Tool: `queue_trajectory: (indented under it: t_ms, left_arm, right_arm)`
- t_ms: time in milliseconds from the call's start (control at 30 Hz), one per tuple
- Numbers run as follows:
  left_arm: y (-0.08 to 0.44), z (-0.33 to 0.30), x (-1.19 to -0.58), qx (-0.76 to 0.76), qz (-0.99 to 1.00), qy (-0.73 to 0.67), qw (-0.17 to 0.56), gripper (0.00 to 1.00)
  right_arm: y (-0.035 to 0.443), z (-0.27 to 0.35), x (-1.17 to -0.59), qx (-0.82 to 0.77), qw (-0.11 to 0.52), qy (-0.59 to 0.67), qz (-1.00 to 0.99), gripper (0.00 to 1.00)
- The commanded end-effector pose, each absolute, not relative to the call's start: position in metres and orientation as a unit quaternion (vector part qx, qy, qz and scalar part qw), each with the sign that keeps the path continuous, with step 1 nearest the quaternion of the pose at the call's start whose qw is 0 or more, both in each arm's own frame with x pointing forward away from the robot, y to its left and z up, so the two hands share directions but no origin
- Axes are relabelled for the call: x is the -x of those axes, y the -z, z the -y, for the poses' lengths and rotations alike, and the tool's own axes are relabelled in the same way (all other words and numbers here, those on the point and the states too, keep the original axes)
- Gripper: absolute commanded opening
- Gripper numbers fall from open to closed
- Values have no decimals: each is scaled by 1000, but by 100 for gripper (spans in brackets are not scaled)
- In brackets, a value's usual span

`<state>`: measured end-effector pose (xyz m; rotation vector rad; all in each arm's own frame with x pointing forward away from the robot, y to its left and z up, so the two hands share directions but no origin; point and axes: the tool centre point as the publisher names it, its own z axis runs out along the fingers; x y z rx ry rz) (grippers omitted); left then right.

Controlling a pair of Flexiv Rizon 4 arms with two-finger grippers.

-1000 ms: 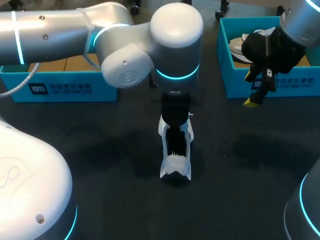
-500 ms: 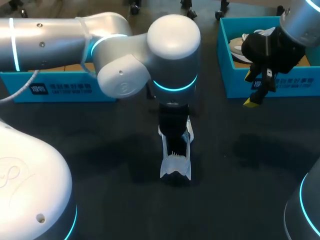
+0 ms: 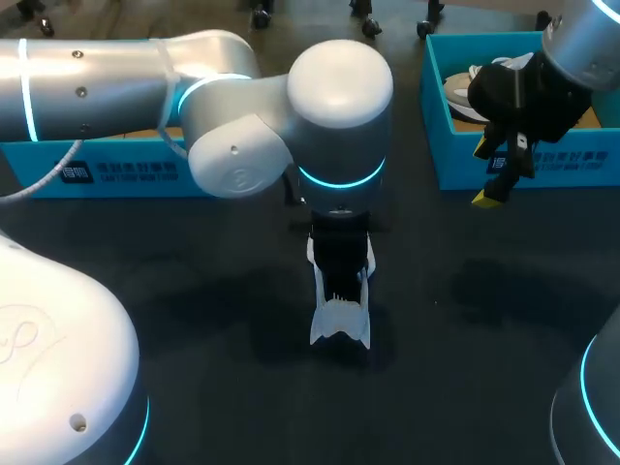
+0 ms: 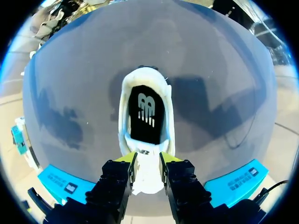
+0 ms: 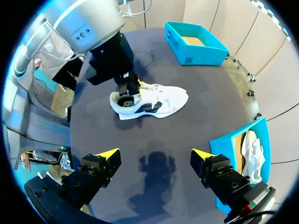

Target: Take the shoe out of the shoebox, open the shoe tongue, remove and reinsert the insole, then place the shoe into the shoebox

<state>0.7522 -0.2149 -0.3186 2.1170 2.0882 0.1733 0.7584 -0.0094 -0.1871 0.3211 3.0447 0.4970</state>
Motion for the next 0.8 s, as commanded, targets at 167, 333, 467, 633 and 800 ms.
queue_trajectory:
  t_ms: [167,333,467,633,800]
  left_arm:
    - [332,215,-744,-689,-718,-67,67,32]
    - [336,210,-737,-659,-747,-68,61,31]
    - [329,203,-731,-620,-780,-61,63,35]
    - [322,191,-726,-555,-828,-52,65,49]
    - [313,179,-729,-481,-873,-24,76,57]
  right_arm:
    - [188,8,-759,-104,19,-159,-982,100]
    - [188,8,-759,-104,19,-159,-982,100]
    - [188,8,-759,-104,19,-159,-982,100]
    - [188,8,-759,-104,19,-159,-982,100]
    - [188,8,-759,-104,19,-159,-982,100]
